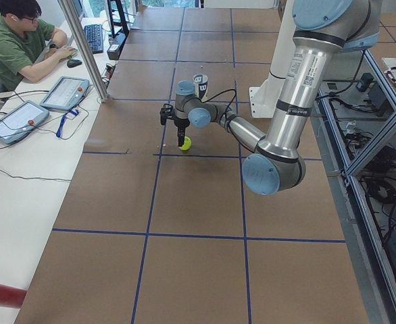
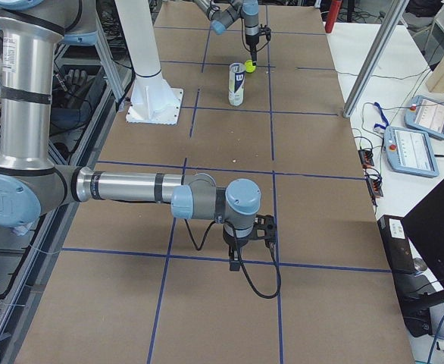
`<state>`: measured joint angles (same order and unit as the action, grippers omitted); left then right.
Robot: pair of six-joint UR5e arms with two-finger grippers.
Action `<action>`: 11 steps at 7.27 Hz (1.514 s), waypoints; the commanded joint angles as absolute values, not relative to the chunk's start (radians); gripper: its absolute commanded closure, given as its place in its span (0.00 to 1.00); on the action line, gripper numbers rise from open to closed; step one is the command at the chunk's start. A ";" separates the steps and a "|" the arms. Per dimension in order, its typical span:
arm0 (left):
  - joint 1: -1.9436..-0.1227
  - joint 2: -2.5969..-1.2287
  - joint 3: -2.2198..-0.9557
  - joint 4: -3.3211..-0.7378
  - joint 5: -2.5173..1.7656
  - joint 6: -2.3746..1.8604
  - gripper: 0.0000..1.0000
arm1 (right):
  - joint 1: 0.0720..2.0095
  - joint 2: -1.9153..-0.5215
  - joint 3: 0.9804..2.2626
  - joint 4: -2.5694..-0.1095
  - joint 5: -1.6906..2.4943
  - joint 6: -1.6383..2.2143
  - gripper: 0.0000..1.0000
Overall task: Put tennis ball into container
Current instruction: 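Lower the left gripper and close it around the tennis ball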
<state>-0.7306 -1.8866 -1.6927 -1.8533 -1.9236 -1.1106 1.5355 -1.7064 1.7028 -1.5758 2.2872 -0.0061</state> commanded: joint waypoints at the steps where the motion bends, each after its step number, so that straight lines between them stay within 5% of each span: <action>1: -0.721 -1.887 -1.649 -1.910 -1.924 -1.106 0.00 | 1.536 -1.706 1.703 -1.575 2.287 -0.006 0.00; 11: -0.701 -1.887 -1.643 -1.910 -1.928 -1.108 0.00 | 1.536 -1.707 1.703 -1.575 2.287 -0.006 0.00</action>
